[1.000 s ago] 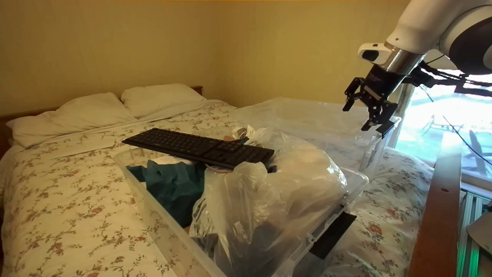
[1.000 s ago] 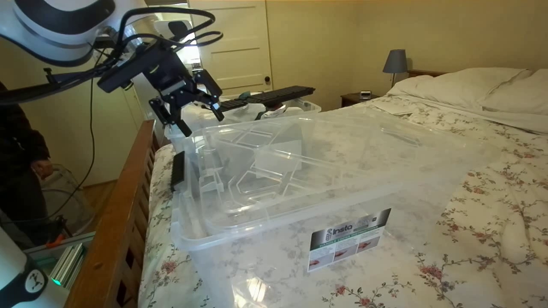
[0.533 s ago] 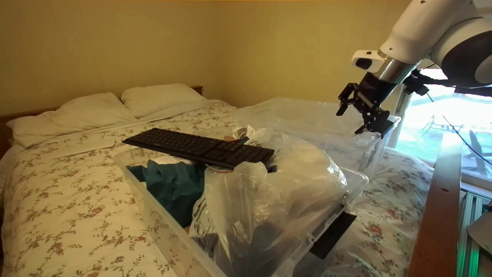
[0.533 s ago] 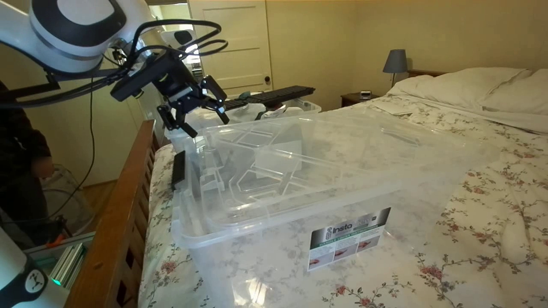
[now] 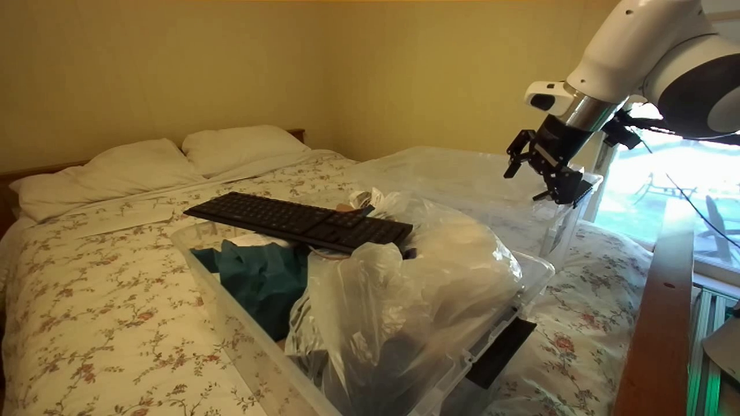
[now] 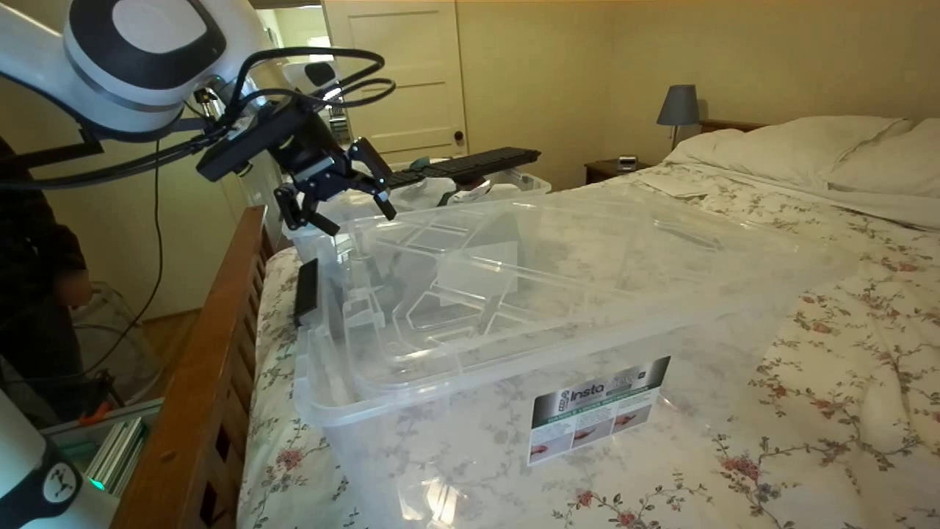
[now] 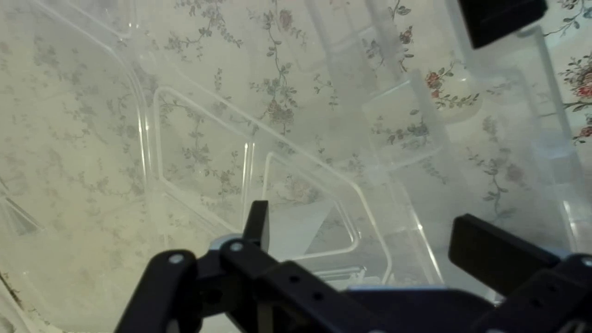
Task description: Completely open the storage crate on the right
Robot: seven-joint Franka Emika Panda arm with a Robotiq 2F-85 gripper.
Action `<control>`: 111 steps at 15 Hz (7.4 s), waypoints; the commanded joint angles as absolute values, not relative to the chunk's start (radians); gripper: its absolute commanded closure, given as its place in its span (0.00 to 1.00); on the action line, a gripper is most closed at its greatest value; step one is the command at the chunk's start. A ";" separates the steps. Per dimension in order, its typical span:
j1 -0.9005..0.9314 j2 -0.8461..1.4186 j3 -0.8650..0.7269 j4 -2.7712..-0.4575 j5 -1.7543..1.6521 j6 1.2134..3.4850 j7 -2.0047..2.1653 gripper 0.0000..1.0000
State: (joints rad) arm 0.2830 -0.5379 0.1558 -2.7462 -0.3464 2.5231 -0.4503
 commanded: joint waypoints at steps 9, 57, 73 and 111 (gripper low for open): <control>0.337 -0.631 0.055 -2.700 -0.295 2.054 -0.695 0.00; 0.346 -0.558 0.083 -2.669 -0.284 2.321 -0.786 0.00; 0.354 -0.566 0.089 -2.754 -0.257 2.454 -0.722 0.00; -0.190 -0.385 0.453 -2.454 -0.635 2.861 0.182 0.97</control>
State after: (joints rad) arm -0.2468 -0.4896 0.5241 -2.5273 -0.7451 2.8458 0.2250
